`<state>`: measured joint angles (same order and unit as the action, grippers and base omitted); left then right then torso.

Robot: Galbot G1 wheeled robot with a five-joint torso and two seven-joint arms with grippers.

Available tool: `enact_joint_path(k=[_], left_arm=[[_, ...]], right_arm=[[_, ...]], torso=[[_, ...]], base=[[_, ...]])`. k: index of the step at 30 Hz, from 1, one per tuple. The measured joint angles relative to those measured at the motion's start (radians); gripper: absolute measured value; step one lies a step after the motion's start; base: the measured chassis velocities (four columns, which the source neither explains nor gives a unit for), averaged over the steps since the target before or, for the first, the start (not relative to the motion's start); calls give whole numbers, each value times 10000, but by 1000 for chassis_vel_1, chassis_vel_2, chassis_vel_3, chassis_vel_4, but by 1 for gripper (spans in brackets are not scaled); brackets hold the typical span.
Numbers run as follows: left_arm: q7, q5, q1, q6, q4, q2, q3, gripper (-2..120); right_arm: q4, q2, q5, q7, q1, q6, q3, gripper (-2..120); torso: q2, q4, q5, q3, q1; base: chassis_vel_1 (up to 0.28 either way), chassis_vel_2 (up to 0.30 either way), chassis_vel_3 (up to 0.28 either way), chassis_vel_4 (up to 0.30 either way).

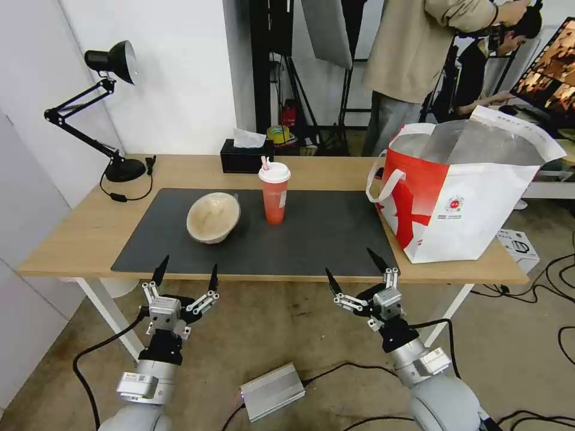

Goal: Pick up the trash from the table and place it into the takeout bag.

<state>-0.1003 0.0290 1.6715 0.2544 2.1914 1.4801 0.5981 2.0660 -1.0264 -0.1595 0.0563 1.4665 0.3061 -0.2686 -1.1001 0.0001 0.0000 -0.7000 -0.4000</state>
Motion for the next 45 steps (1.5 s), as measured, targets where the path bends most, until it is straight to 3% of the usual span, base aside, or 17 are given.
enact_joint_path(k=[23, 35, 45], left_arm=[[-16, -29, 162, 26, 193, 37, 453, 100], [-34, -10, 69, 17, 6, 138, 522, 100], [-34, 227, -303, -177, -258, 528, 450, 100]], right_arm=[[-122, 188, -291, -11, -937, -433, 576, 100], [-472, 1670, -2812, -226, -3676, -1760, 1763, 100], [-1600, 1810, -4481, -309, -5851, -2548, 3112, 100]], torso=[[0, 0, 1, 0, -1], [2, -1, 1, -1, -1], [3, -1, 0, -2, -1]], base=[[0, 0, 0, 0], [0, 0, 0, 0], [0, 0, 0, 0]])
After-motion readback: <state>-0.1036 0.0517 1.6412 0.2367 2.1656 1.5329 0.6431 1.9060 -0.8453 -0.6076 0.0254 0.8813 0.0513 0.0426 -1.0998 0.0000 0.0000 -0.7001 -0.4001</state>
